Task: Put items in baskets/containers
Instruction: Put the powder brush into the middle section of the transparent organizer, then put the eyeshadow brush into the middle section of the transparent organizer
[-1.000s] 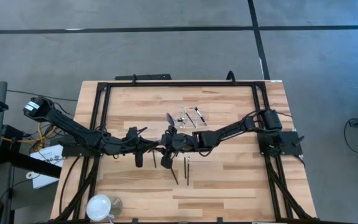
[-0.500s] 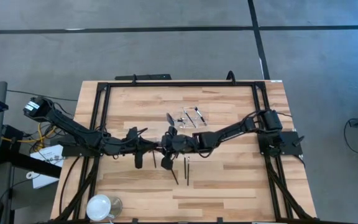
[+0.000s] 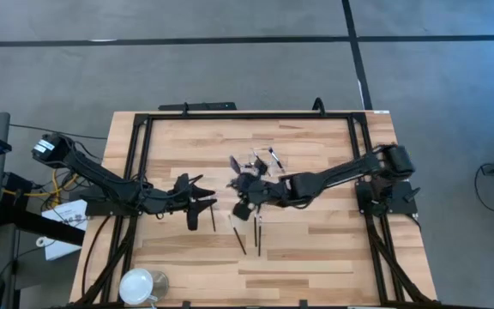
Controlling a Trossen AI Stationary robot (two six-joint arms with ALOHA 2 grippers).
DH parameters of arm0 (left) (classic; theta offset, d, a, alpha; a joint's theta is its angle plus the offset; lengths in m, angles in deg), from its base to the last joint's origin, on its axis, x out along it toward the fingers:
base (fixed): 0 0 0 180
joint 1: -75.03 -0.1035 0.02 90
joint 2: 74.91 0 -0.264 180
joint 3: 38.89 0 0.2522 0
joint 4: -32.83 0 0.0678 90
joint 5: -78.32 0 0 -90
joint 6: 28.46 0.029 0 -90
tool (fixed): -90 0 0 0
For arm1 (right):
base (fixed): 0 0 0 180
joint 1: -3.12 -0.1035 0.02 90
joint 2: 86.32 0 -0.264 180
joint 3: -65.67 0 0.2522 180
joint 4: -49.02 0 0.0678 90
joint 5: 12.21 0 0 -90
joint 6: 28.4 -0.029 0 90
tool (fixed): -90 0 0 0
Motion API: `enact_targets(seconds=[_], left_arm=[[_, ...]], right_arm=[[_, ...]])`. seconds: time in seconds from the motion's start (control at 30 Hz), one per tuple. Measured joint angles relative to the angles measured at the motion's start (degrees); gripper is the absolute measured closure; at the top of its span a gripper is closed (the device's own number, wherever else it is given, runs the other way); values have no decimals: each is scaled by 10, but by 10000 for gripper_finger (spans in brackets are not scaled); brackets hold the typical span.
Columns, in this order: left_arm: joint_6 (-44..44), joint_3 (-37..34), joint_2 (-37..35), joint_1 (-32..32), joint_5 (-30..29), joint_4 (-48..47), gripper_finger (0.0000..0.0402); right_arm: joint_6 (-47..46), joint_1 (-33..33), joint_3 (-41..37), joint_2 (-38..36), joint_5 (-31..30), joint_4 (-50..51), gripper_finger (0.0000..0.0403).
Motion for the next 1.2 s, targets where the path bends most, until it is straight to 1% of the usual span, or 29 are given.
enact_targets(seconds=[0.17,0.23,0.37,0.47,0.53,0.63,0.7,0.77,0.87,0.97,1.2], left_arm=[[22,0,0,-5,-4,1,253],[22,0,0,-10,-5,2,252],[22,0,0,-14,-5,2,253],[21,0,0,-12,-2,2,254],[21,0,0,-12,6,2,254],[20,0,0,-12,11,2,254],[20,0,0,-12,11,2,254],[20,0,0,-12,11,2,254],[20,0,0,-12,11,2,254],[20,0,0,-12,11,2,254],[19,0,0,-13,11,2,254]], right_arm=[[17,-2,0,-72,-136,113,371],[17,8,0,-83,-149,137,373],[10,36,0,-80,-141,150,373],[-31,61,0,-54,-137,185,368],[-84,78,0,-32,-135,207,367],[-129,97,-1,-6,-93,220,370],[-132,101,0,9,-72,213,372],[-132,103,0,19,-69,216,370],[-133,108,0,21,-58,221,359],[-133,113,0,25,-35,218,347],[-133,107,0,22,-30,220,315]])
